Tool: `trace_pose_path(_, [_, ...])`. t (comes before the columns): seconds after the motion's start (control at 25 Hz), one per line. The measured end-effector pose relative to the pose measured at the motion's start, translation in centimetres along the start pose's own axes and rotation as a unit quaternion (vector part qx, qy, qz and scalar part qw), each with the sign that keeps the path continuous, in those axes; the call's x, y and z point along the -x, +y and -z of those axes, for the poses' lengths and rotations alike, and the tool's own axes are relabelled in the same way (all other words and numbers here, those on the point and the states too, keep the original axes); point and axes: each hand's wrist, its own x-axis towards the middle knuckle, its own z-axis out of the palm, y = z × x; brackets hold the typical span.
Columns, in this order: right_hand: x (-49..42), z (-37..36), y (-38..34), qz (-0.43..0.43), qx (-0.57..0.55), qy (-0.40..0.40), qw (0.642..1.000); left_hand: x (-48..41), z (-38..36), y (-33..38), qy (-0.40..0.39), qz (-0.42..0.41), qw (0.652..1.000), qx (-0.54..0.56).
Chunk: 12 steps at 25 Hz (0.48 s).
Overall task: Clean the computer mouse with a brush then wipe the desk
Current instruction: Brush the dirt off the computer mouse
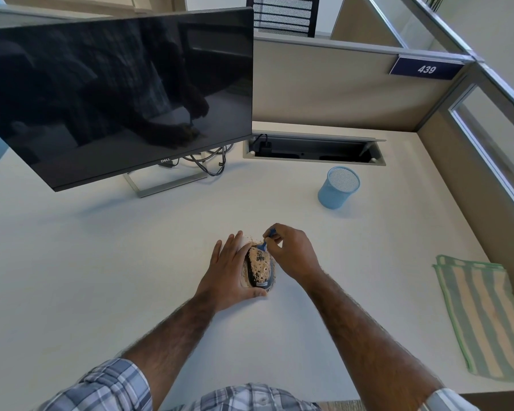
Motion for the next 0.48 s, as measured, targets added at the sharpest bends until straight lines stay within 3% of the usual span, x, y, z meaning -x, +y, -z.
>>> trace_pose_path(0.48, [-0.42, -0.06, -0.04, 0.014, 0.028, 0.002, 1.000, -0.05, -0.21, -0.20, 0.002, -0.001, 1.000, 0.001])
